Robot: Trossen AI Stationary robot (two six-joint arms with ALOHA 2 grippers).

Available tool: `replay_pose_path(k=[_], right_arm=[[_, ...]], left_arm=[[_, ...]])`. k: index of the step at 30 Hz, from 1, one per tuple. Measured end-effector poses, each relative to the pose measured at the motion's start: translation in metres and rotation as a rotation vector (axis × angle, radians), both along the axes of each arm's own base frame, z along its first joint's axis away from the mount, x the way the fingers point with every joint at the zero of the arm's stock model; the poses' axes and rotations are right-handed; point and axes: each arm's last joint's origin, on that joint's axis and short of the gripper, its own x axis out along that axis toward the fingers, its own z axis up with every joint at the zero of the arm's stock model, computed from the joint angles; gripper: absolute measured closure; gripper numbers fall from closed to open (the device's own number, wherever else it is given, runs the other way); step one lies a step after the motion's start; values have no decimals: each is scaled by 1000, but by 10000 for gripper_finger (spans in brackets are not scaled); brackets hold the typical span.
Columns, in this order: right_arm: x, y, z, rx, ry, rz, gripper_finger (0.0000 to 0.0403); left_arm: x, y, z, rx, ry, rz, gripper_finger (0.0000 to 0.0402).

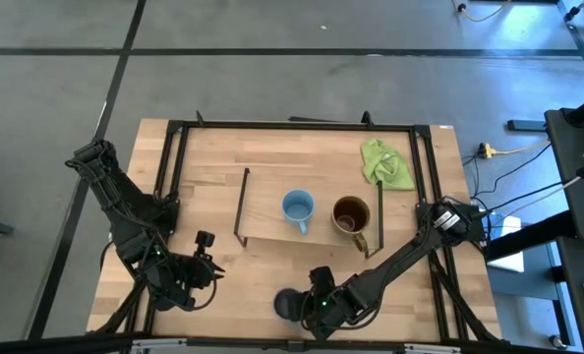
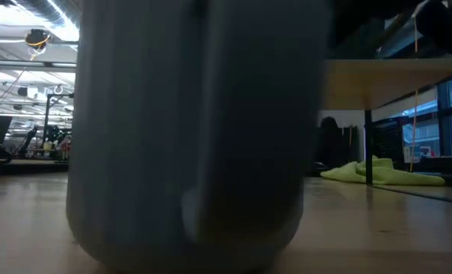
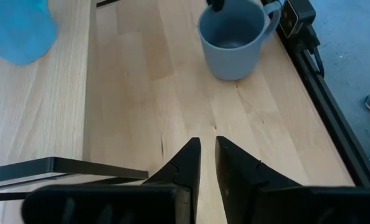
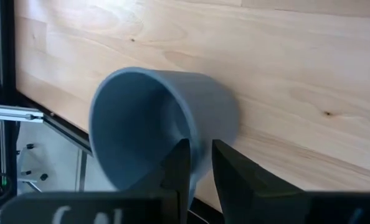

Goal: Stack small to large cups/mugs on shelf
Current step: Move the gray mug to the bottom middle of the table, then adjust the light blue mug on the shelf

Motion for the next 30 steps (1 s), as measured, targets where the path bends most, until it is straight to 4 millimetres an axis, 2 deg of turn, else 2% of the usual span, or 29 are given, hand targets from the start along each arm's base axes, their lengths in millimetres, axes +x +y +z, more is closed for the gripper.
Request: replay_pose_path(k=[5, 10, 13, 16, 23, 26, 30], right_arm=[[1, 0, 1, -18, -20, -12, 334], [6, -2, 10, -148, -160, -64, 334], [8, 0, 34, -255, -209, -41, 334], [2, -2, 63, -373, -176, -19, 334], [-33, -10, 128, -621, -109, -32, 334], [-51, -13, 154, -696, -147, -75, 334], [-63, -11, 182, -791, -262, -50, 334]], left_arm=[[1, 1, 0, -1, -1, 5, 358], [8, 3, 2, -23, -22, 27, 358], [13, 6, 2, -45, -19, 40, 358], [17, 10, 2, -61, 3, 45, 358], [31, 12, 1, -122, 22, 5, 358], [41, 8, -5, -163, 47, -3, 358], [54, -3, -20, -193, 81, -21, 358]])
